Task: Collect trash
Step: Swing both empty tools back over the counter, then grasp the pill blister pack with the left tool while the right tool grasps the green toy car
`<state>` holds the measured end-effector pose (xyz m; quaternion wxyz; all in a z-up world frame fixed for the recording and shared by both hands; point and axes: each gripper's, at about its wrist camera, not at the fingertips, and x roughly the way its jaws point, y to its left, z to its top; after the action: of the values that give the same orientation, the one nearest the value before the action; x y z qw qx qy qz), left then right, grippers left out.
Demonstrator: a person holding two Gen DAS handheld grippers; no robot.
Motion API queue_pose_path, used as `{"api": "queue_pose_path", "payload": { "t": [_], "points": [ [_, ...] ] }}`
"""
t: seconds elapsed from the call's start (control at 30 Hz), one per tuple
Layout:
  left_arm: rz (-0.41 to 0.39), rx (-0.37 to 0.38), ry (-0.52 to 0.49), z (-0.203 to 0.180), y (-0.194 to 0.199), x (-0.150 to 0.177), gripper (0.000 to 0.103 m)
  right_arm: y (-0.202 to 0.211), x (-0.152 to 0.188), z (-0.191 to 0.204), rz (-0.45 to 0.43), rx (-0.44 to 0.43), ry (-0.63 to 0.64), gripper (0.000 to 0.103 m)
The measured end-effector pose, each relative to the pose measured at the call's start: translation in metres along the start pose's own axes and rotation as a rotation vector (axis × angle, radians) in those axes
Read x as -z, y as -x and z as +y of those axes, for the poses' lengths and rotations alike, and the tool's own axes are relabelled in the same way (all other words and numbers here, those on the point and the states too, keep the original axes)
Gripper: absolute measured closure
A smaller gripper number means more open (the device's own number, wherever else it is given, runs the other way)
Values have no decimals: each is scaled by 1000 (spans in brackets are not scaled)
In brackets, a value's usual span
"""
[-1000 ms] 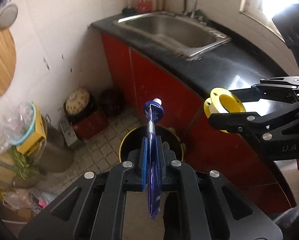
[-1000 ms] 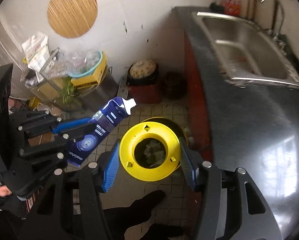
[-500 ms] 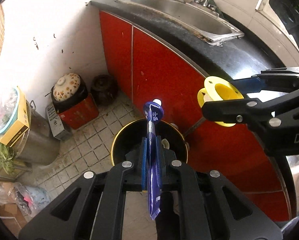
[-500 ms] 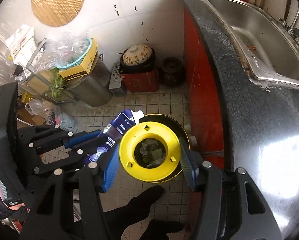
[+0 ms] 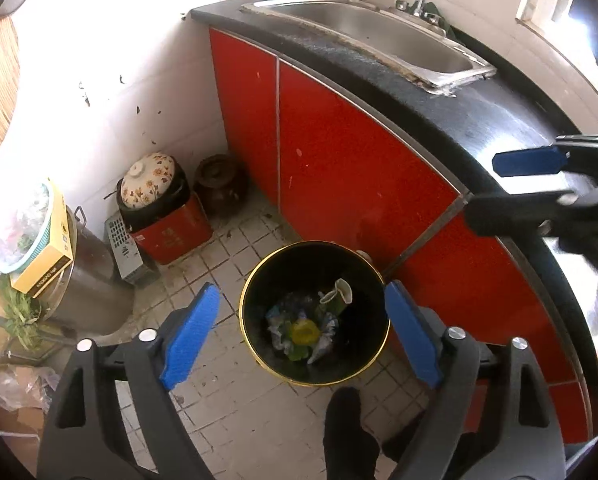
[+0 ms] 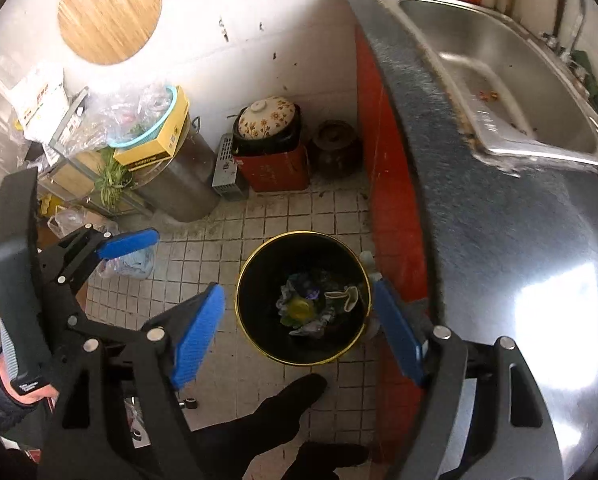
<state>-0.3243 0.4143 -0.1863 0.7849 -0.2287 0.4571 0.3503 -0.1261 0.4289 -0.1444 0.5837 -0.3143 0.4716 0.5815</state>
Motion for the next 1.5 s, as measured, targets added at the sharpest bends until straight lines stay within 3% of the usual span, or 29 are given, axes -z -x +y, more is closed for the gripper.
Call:
{"api": "queue_pose_path", "payload": {
  "t": [0.17,0.37,0.5,0.7,0.97,1.17,1.5],
  "points": [
    [-20,23,-85,-37,21,-8,14,65,29,-37,-100,60,-97,21],
    [-51,184,-209,-133,48,-28,11,154,98,-101,-199,216,-262,19],
    [-30,312,-344,-225,58,-39,11,218,171,-147,-260,350,-417,19],
    [-45,433,-556,-356,83,-36,11,294,294,-200,-322,510,-653,18],
    [-60,510,-772,-487,106,-6,11,339,434,-241,-337,606,-866,18],
    [-49,491,-840,-540,101,-4,11,348,469,-262,-329,610,-906,18],
    [14,403,-813,-637,67,-28,11,352,487,-338,-293,577,-882,18]
  ]
}}
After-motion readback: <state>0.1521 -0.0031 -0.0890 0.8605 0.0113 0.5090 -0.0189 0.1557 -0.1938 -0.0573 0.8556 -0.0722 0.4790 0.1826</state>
